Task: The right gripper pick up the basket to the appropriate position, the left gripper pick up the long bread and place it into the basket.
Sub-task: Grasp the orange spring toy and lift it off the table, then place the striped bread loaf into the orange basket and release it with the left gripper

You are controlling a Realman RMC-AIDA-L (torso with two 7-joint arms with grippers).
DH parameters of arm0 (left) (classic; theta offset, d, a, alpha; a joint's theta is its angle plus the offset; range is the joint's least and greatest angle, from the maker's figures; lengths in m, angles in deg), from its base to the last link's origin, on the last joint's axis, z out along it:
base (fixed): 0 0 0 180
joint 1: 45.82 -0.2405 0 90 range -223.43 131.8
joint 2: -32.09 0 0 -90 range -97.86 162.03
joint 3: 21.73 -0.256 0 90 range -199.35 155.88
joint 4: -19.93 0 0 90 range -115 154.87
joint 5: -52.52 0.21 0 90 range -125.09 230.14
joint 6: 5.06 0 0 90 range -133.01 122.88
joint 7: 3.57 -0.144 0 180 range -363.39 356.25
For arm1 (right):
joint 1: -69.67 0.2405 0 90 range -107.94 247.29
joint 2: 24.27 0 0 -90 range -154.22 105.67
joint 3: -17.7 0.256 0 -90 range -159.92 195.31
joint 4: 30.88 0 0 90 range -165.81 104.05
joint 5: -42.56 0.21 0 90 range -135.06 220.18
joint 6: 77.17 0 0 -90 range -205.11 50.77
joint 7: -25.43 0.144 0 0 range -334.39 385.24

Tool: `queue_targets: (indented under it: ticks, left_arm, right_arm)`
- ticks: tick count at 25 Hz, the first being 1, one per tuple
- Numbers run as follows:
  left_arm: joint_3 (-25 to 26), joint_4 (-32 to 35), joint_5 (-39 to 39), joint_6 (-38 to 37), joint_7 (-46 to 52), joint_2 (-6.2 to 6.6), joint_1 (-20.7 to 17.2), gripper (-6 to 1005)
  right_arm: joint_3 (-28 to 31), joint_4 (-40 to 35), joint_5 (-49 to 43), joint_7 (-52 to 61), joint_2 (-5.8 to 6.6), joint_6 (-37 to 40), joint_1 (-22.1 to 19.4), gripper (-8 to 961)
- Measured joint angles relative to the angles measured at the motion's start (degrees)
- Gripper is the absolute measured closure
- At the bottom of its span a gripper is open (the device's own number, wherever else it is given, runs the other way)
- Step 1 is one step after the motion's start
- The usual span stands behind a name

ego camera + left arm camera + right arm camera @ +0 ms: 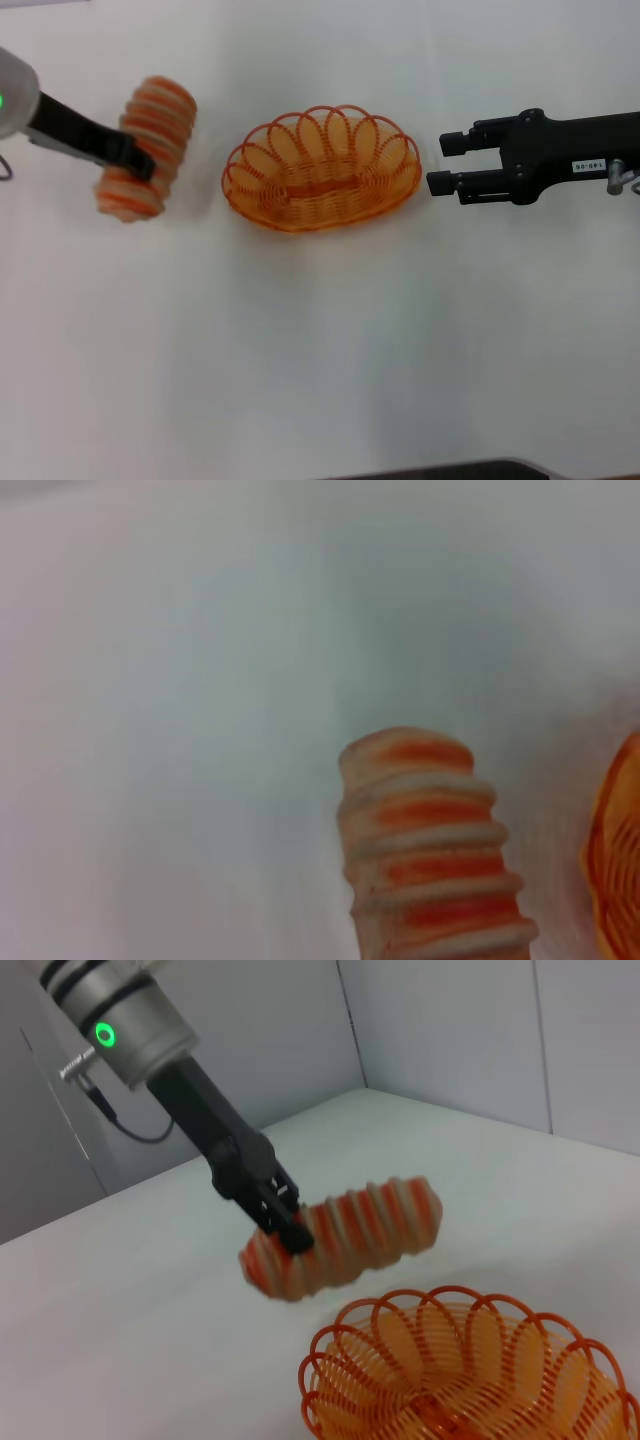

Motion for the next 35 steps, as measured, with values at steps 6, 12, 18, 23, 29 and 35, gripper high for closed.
queue_targets:
  ticks: [6,12,18,23,29,35]
  left_arm:
    - [1.61,4.78,-2.46,-1.28,-6.28,0.38,2.07,593]
    - [-2.31,-0.51,-7.64,0.14,-15.56,-0.55,7.05,641]
    - [-5.99,-12.85,-8.5,3.57,-17.99,-0.71,14.36,668]
    - [-11.79,-17.29,-11.21,6.51,-19.78,-0.88,16.53,604]
    - [-12.73,-17.4,-13.66,9.13,-20.78,-0.82,15.74,394]
    - [-8.35,-12.26,-18.01,9.74,-21.7,-0.71,10.94,143]
  right_arm:
    - [0.42,0.01,0.13,0.0,0.08,0.02,-0.14,303]
    - [2.44,0.31,0.22,0.16,0.05,0.25,-0.5,302]
    - [3.01,0.5,0.22,0.2,-0.07,-0.08,-1.2,302]
    - [3.05,0.6,0.22,0.14,-0.16,-0.21,-1.23,302]
    - [3.09,0.66,0.21,0.04,-0.37,-0.24,-1.02,303]
    - [3.7,0.7,0.2,0.05,-0.63,-0.36,-0.73,302]
